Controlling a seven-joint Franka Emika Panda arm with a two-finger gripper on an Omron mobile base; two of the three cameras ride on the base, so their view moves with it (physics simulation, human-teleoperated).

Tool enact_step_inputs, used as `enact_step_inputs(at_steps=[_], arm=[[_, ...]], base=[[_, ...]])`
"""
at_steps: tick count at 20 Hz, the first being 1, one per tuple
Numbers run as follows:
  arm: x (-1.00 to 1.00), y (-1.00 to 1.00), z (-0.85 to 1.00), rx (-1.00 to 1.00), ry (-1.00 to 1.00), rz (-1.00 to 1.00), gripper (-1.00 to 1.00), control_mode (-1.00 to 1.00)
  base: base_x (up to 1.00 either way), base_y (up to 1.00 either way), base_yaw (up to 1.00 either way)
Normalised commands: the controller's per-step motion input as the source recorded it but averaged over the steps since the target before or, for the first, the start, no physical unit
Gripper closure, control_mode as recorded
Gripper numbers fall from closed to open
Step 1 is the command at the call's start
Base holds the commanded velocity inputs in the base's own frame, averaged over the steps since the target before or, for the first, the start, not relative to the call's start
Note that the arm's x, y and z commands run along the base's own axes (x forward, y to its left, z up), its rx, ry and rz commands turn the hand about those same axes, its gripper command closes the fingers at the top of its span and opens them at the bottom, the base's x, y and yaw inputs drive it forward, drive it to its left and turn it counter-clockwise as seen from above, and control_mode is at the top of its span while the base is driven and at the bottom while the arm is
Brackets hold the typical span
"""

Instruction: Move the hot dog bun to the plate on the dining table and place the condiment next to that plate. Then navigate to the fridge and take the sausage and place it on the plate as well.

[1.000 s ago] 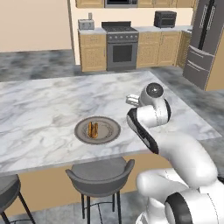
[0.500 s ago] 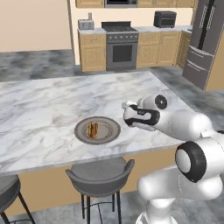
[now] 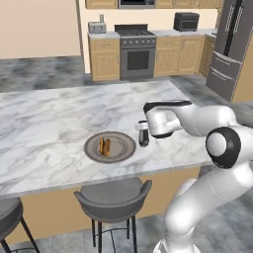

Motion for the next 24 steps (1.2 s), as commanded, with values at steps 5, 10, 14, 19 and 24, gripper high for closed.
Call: enact_step_inputs(at_steps=[5, 10, 14, 19, 24], arm=[[0.0, -0.18, -0.13, 0.0, -0.12, 0.3, 1.0, -1.0], [0.15, -0.2, -0.01, 0.0, -0.17, 0.26, 1.0, -1.0], [0.16, -0.49, 0.0, 0.0, -0.15, 0.19, 1.0, -1.0], [0.0, -0.7, 0.01, 0.0, -0.08, 0.17, 1.0, -1.0], [0.01, -0.28, -0.07, 0.0, -0.01, 0.14, -1.0, -1.0]], base=[[0.0, 0.0, 0.0], [0.0, 0.0, 0.0], [0.0, 0.0, 0.0], [0.0, 0.0, 0.0], [0.0, 0.0, 0.0]])
